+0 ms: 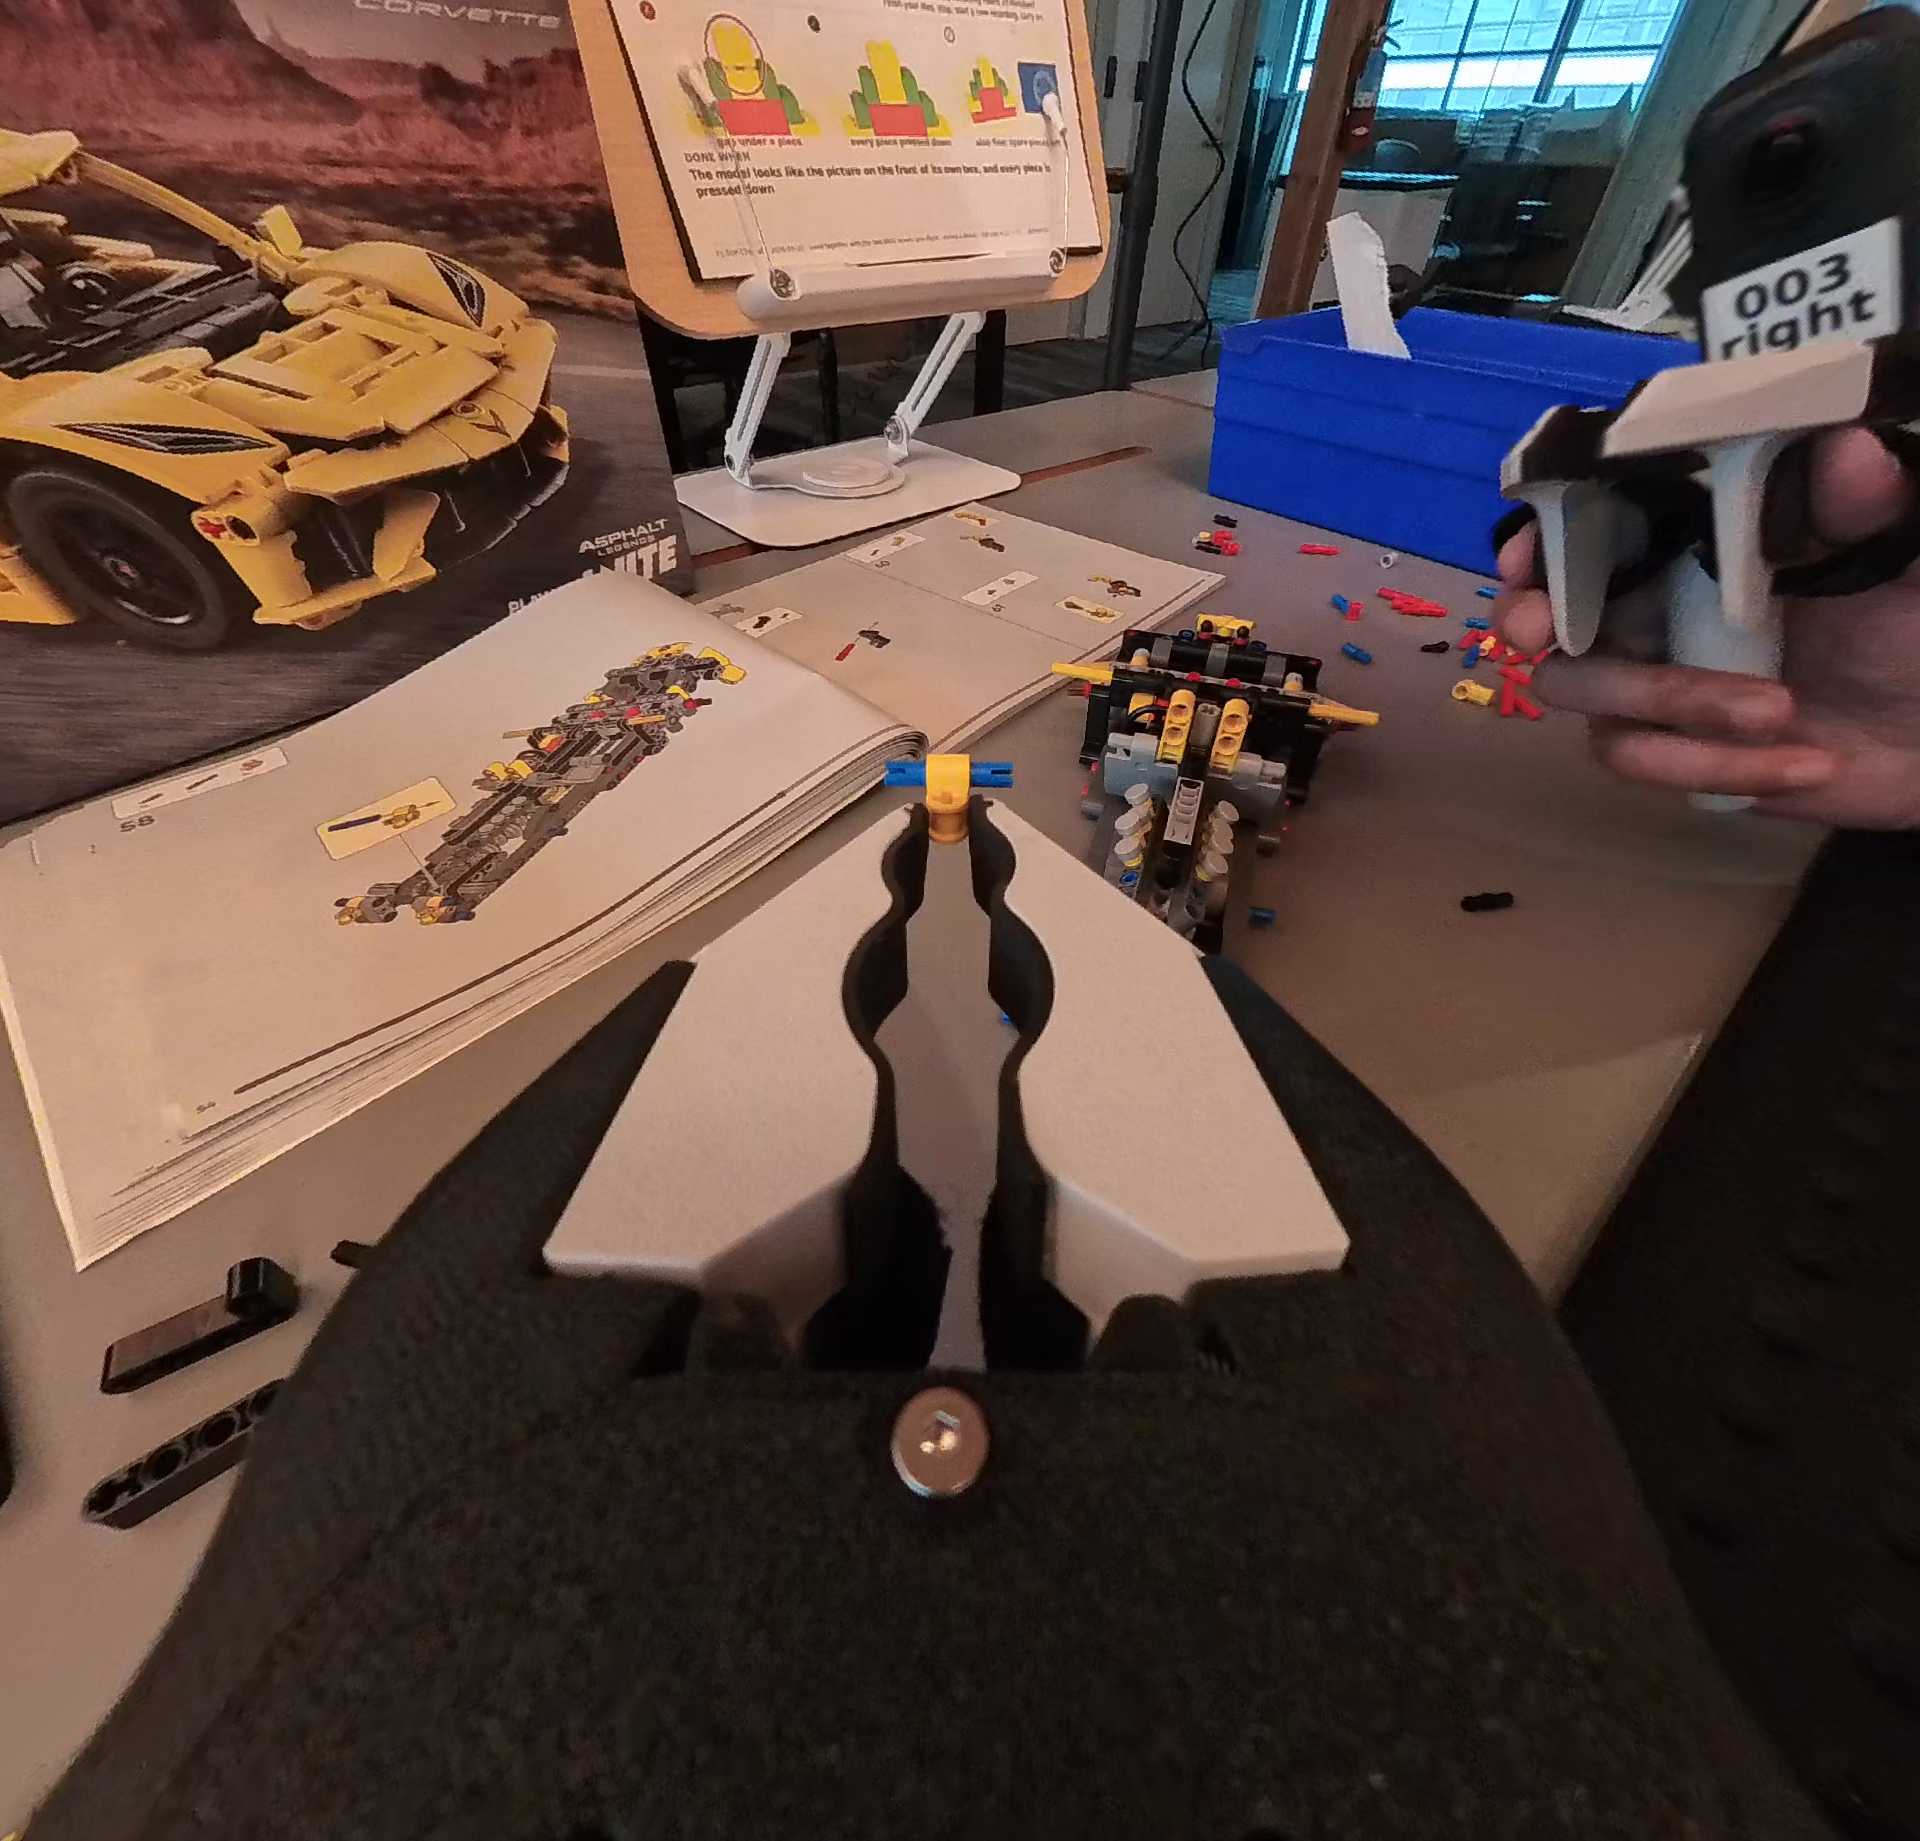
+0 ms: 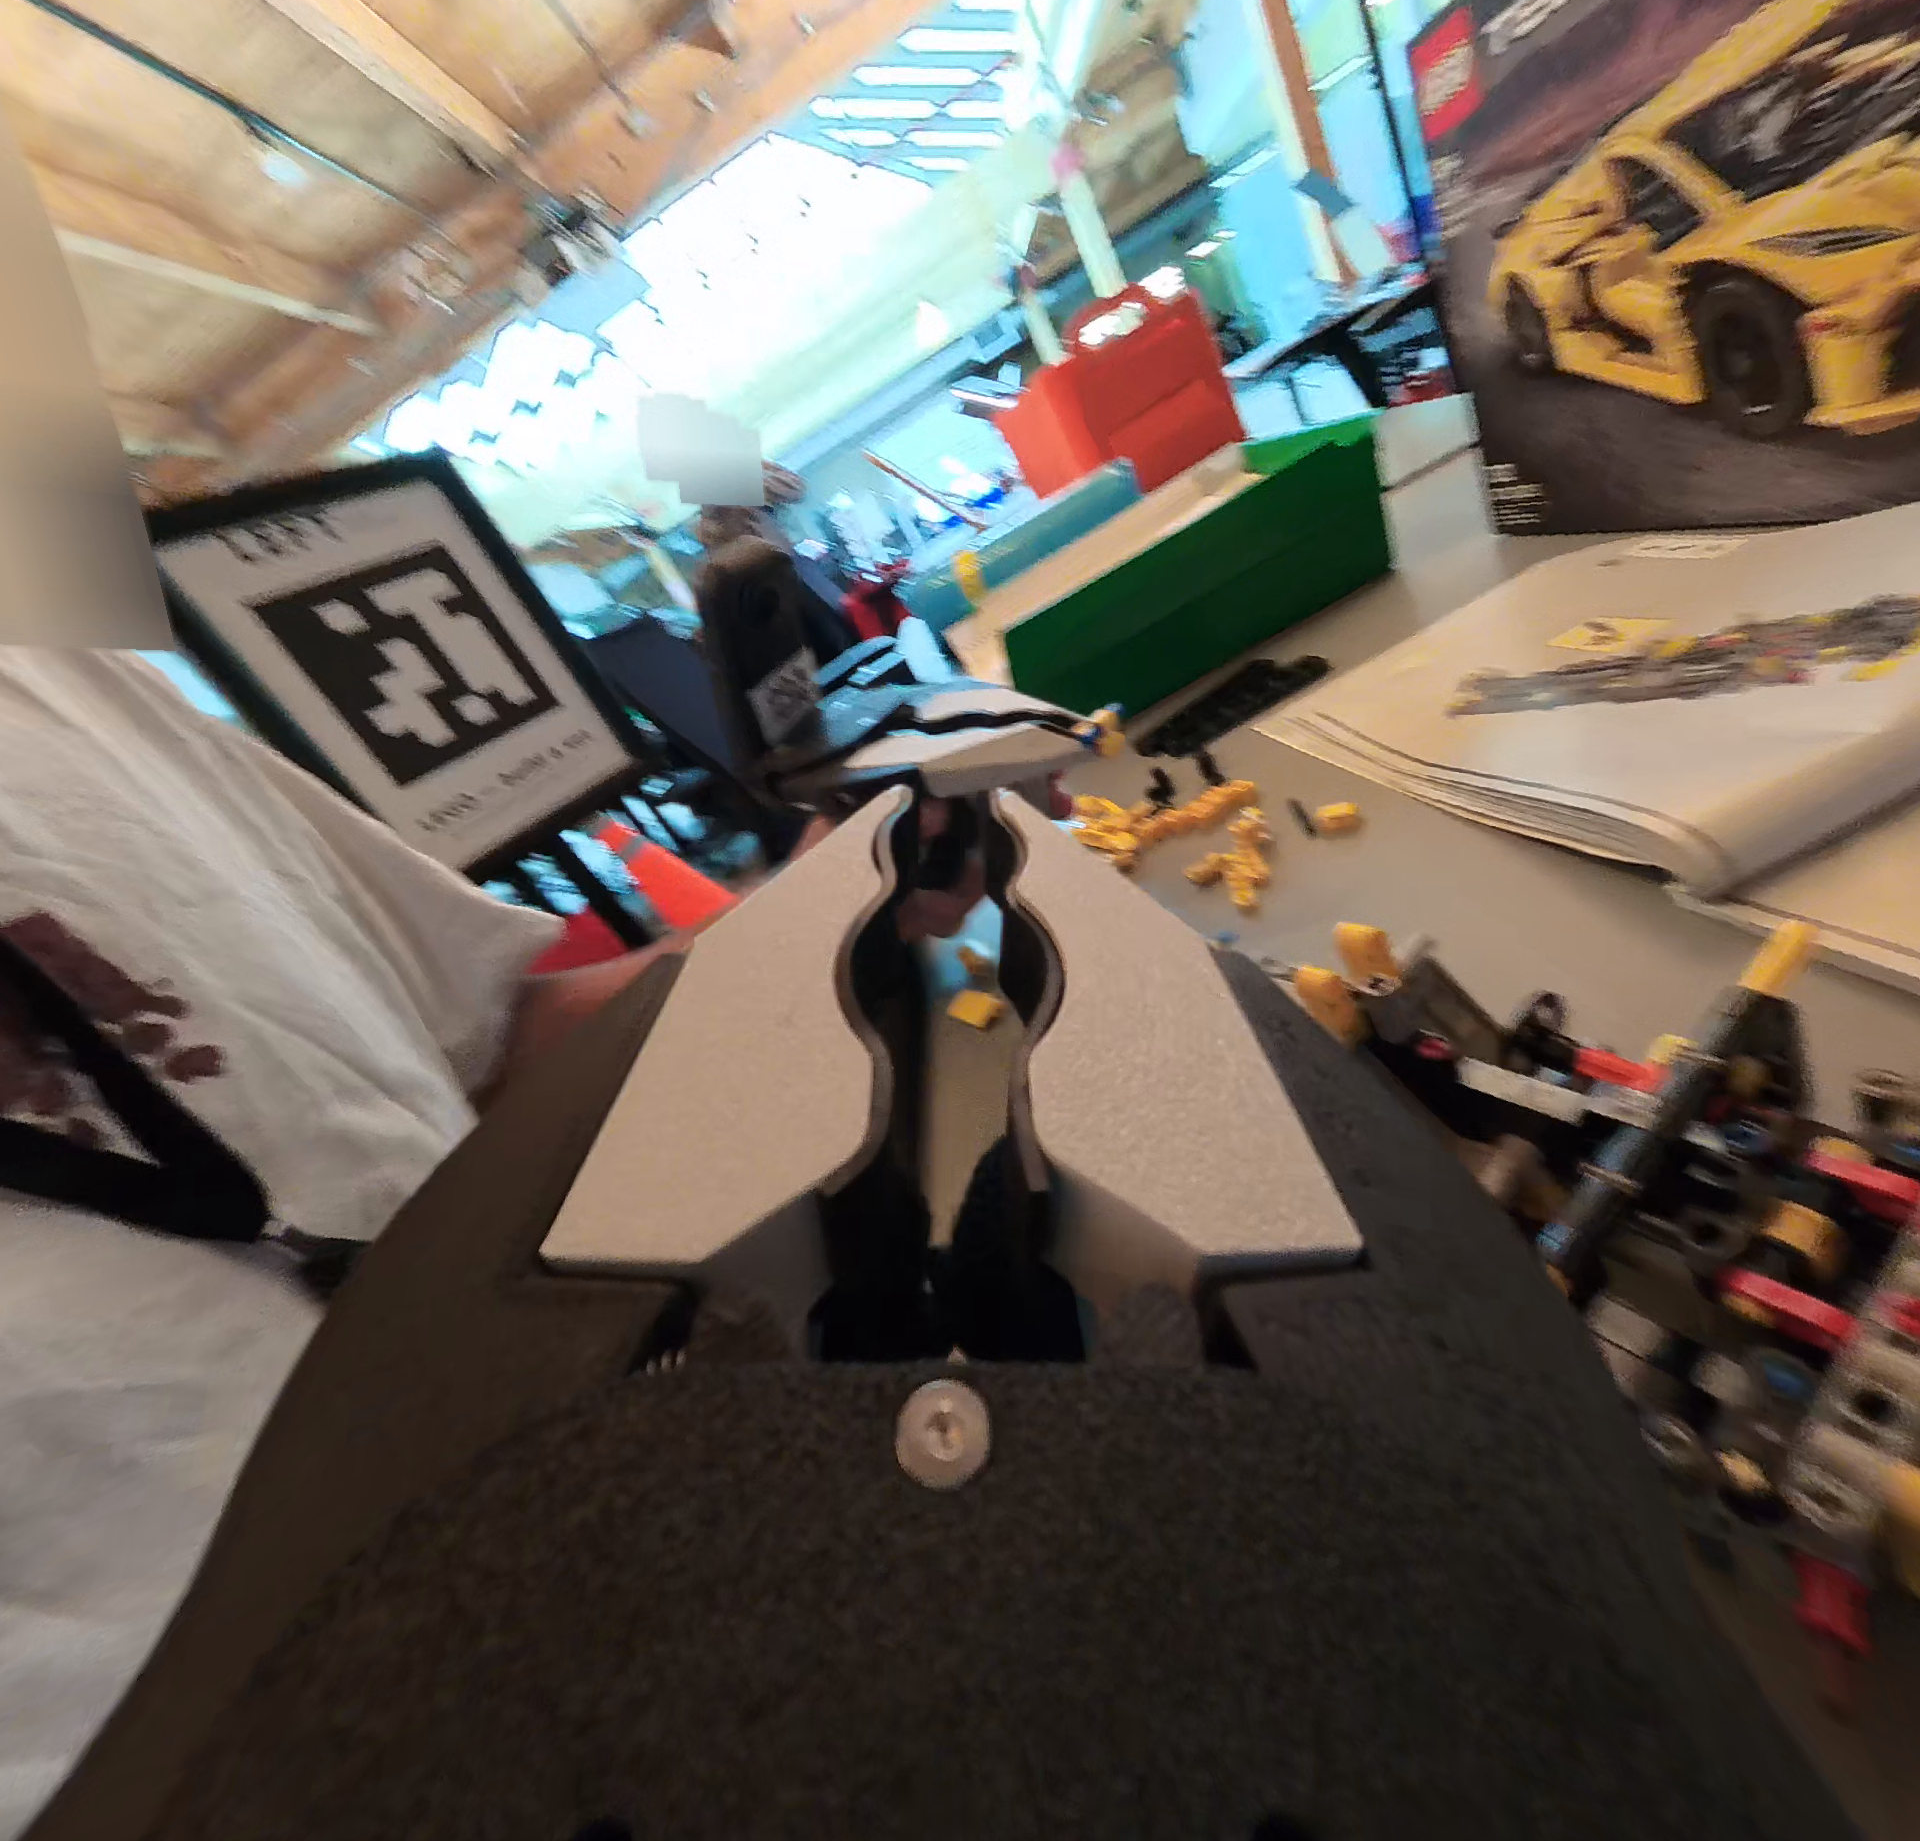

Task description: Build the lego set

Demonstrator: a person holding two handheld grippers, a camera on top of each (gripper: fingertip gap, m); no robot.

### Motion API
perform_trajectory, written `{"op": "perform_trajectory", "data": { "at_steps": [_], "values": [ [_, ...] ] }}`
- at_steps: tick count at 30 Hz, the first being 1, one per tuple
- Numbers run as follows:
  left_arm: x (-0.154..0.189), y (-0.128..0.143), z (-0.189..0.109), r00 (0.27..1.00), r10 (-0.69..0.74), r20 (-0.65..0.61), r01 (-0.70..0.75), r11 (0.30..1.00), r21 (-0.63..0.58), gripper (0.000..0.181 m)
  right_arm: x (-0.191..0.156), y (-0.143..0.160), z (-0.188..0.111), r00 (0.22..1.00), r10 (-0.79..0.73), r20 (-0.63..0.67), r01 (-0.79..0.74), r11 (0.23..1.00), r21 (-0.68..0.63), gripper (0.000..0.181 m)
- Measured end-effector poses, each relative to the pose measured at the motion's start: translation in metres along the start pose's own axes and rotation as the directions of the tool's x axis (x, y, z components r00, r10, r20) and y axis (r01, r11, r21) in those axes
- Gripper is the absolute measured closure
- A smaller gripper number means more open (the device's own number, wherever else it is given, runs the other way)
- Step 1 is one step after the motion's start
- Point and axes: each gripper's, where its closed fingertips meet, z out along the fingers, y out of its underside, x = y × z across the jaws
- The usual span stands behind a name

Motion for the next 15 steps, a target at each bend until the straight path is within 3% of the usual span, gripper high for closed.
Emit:
{"op": "perform_trajectory", "data": {
  "at_steps": [4,7,11,15],
  "values": [
    [0.000,0.000,0.000,1.000,-0.015,-0.010,0.015,1.000,0.000,0.173,0.007,0.014,-0.009,0.989,-0.085,-0.125,0.072,0.992,-0.102,0.170],
    [0.009,-0.005,0.000,0.999,0.018,-0.051,-0.017,0.999,0.028,0.173,0.007,0.015,-0.009,0.986,-0.055,-0.156,0.041,0.995,-0.088,0.170],
    [0.042,-0.011,0.000,0.959,0.268,-0.094,-0.259,0.961,0.097,0.173,0.009,0.027,0.019,0.990,0.059,-0.129,-0.079,0.984,-0.156,0.163],
    [0.060,-0.004,0.004,0.850,0.526,-0.030,-0.523,0.849,0.079,0.173,0.011,0.040,0.050,0.992,0.078,-0.099,-0.099,0.967,-0.236,0.161]
  ]
}}
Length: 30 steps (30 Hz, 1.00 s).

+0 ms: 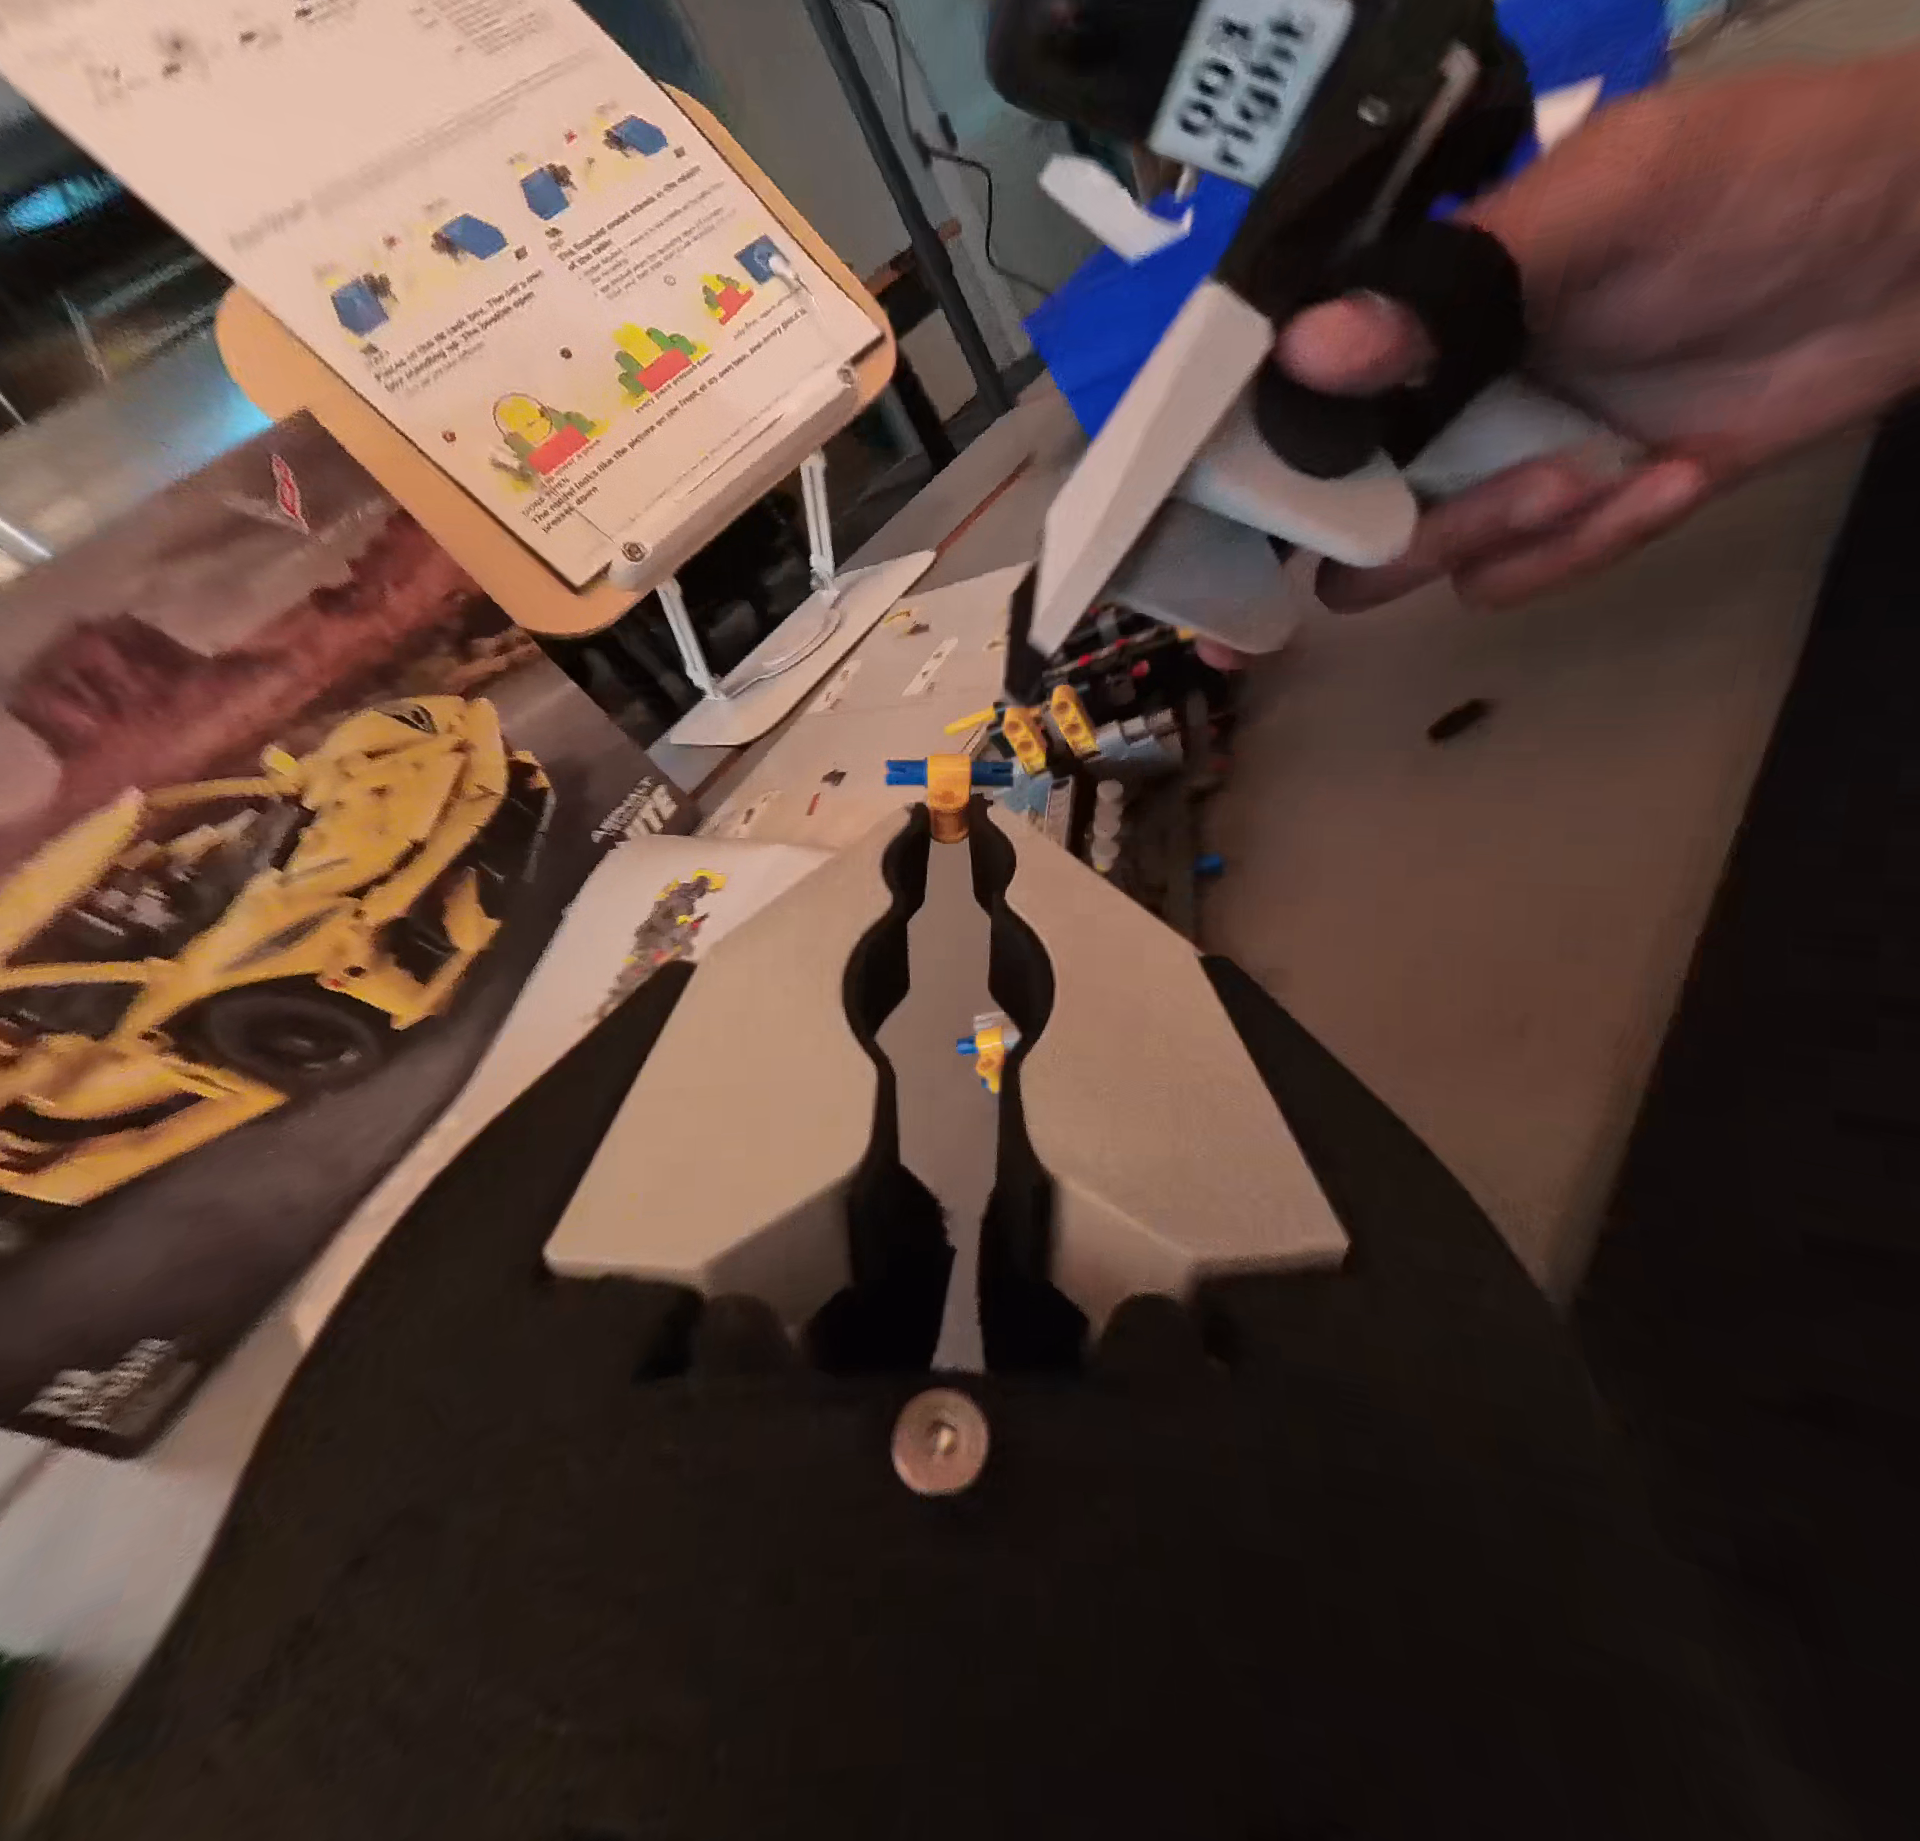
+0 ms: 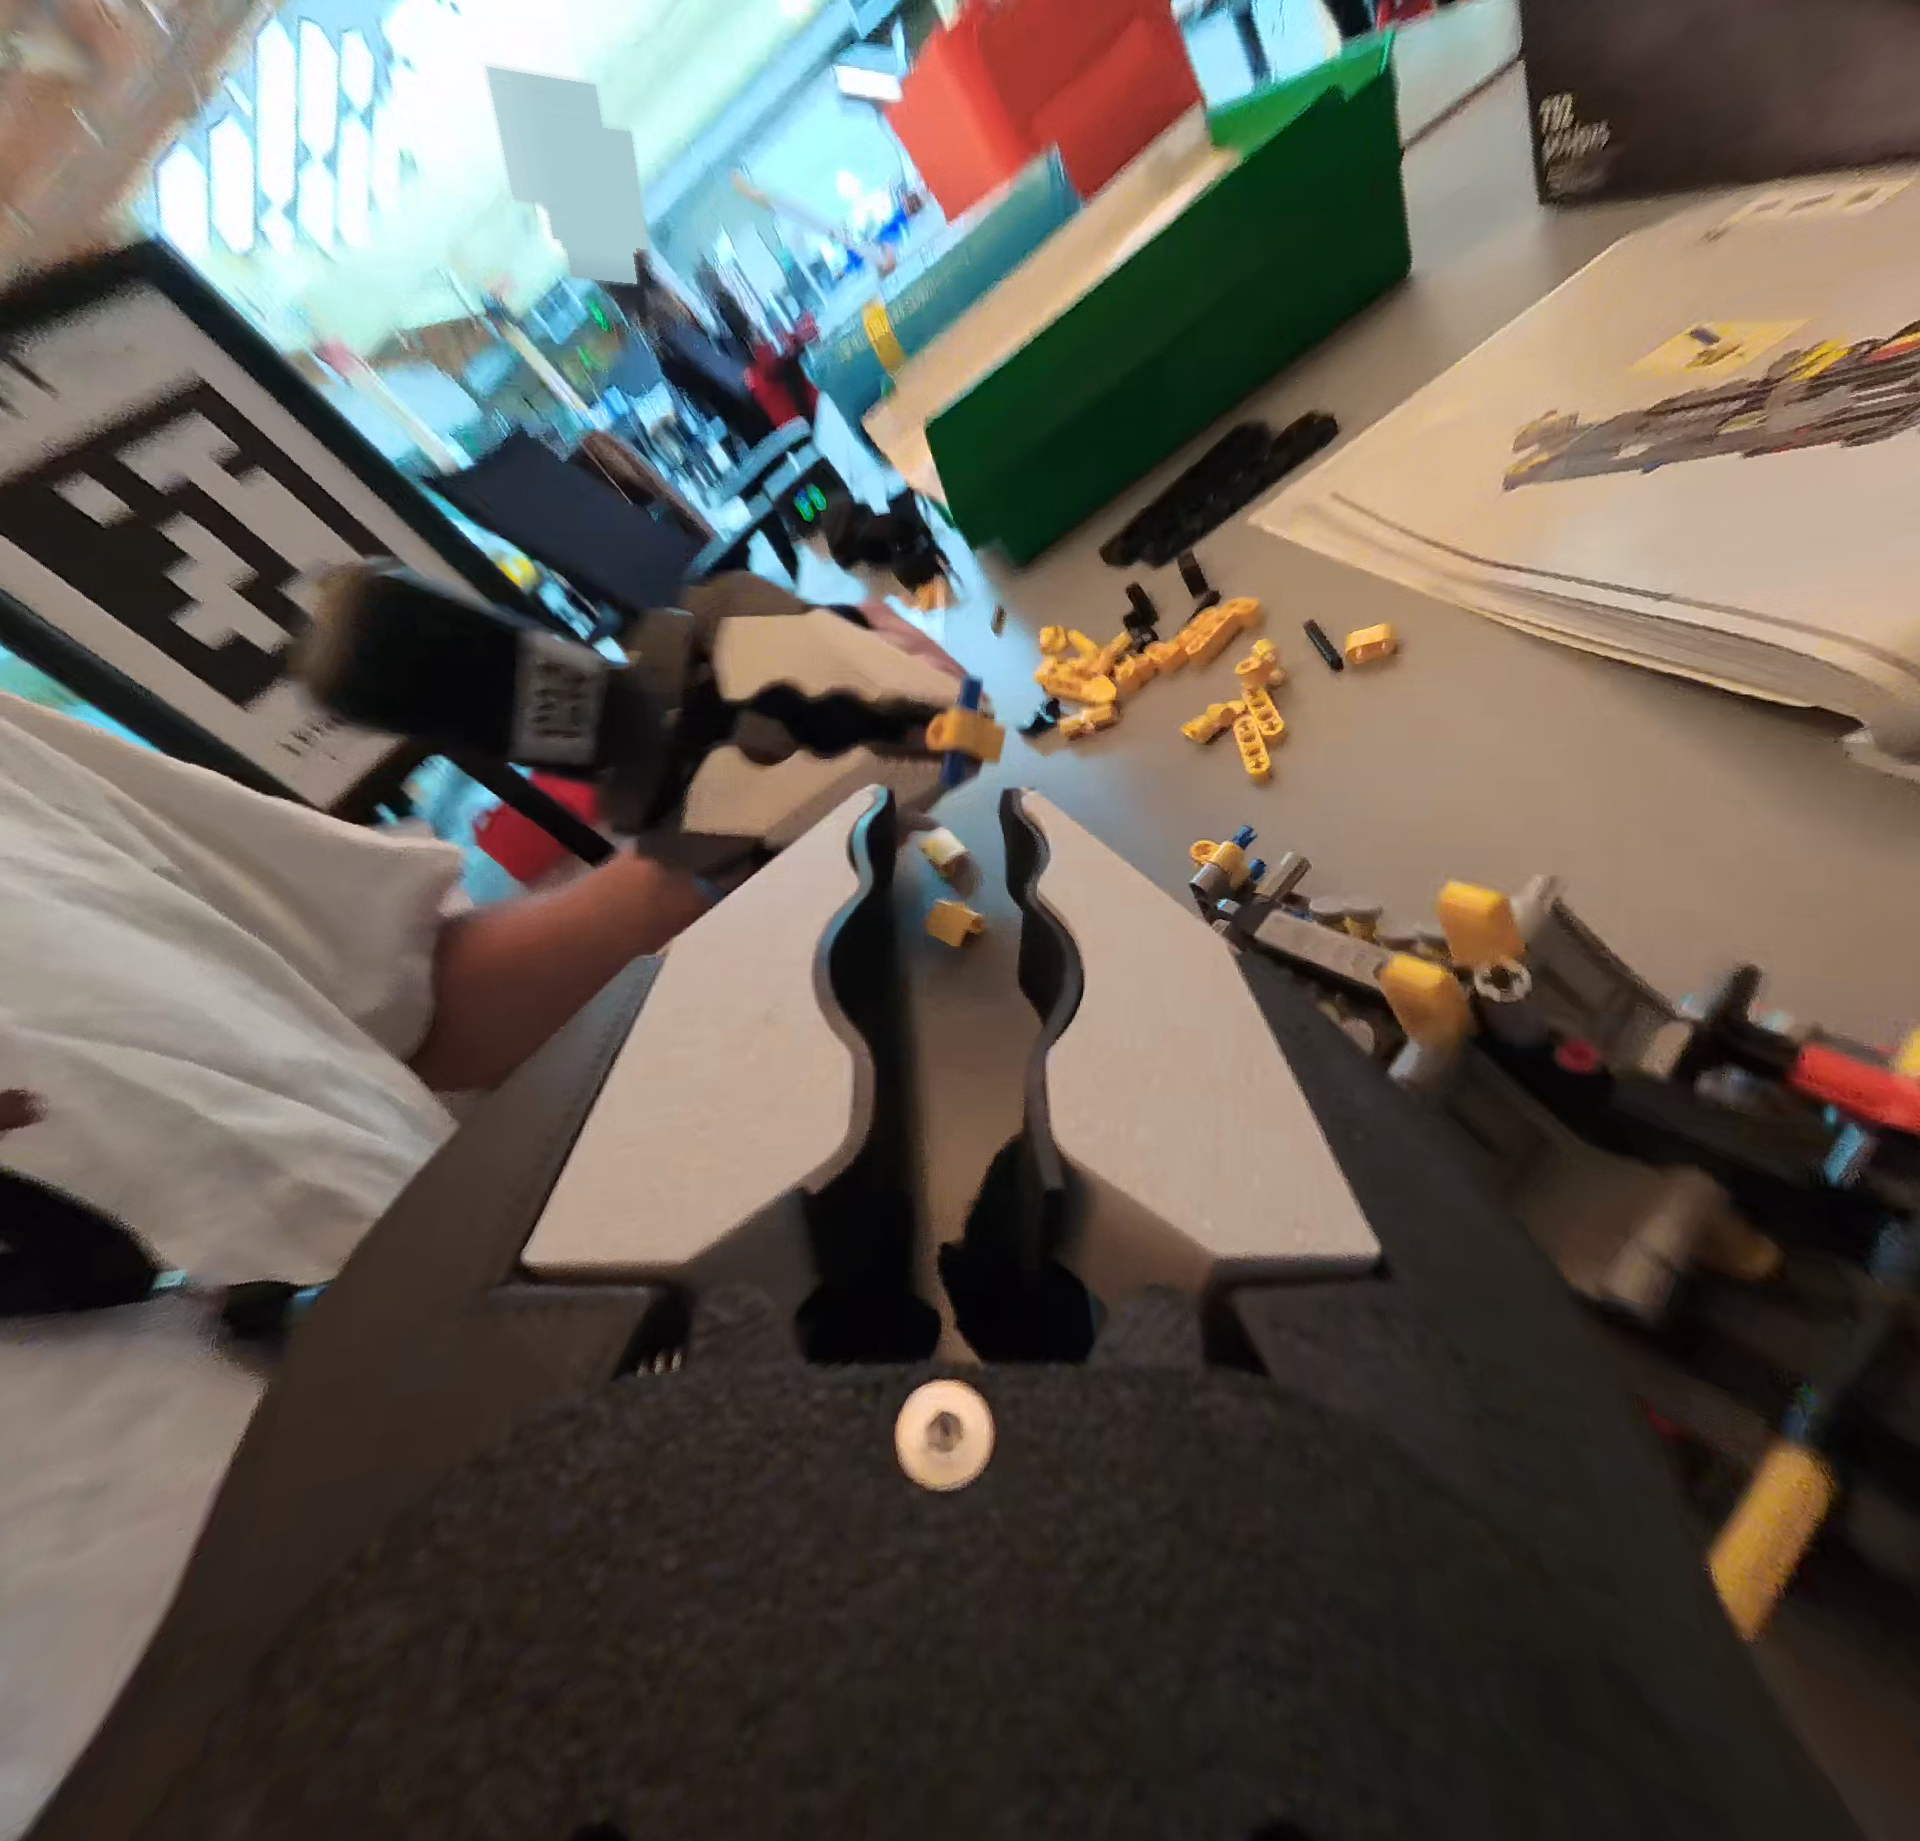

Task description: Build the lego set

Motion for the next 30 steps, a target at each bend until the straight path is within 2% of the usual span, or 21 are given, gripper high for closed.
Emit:
{"op": "perform_trajectory", "data": {
  "at_steps": [3,6,10,13,20,26,30],
  "values": [
    [0.010,0.000,0.003,0.989,0.149,0.017,-0.149,0.988,-0.027,0.173,0.007,0.006,0.012,0.998,-0.041,-0.043,0.038,0.998,-0.053,0.164],
    [0.016,0.000,0.005,0.970,0.241,0.027,-0.240,0.970,-0.044,0.173,0.005,0.009,0.015,1.000,-0.021,-0.007,0.020,0.997,-0.069,0.170],
    [0.021,-0.001,0.005,0.963,0.270,0.021,-0.269,0.963,-0.036,0.173,0.000,0.009,0.012,0.997,0.036,0.063,-0.033,0.999,-0.041,0.172],
    [0.022,0.001,0.006,0.954,0.299,0.027,-0.298,0.953,-0.051,0.173,0.003,0.011,0.012,0.998,0.039,0.050,-0.037,0.998,-0.042,0.175],
    [0.019,0.004,0.007,0.961,0.271,0.046,-0.266,0.960,-0.090,0.173,0.006,0.010,0.013,0.999,-0.048,-0.017,0.047,0.998,-0.042,0.176],
    [0.021,0.006,0.009,0.915,0.399,0.066,-0.390,0.914,-0.111,0.173,0.009,0.015,0.010,0.993,-0.109,-0.037,0.106,0.991,-0.076,0.172],
    [0.024,0.006,0.009,0.909,0.411,0.070,-0.401,0.908,-0.118,0.173,0.007,0.018,0.009,0.976,-0.202,-0.078,0.193,0.976,-0.102,0.174]
  ]
}}
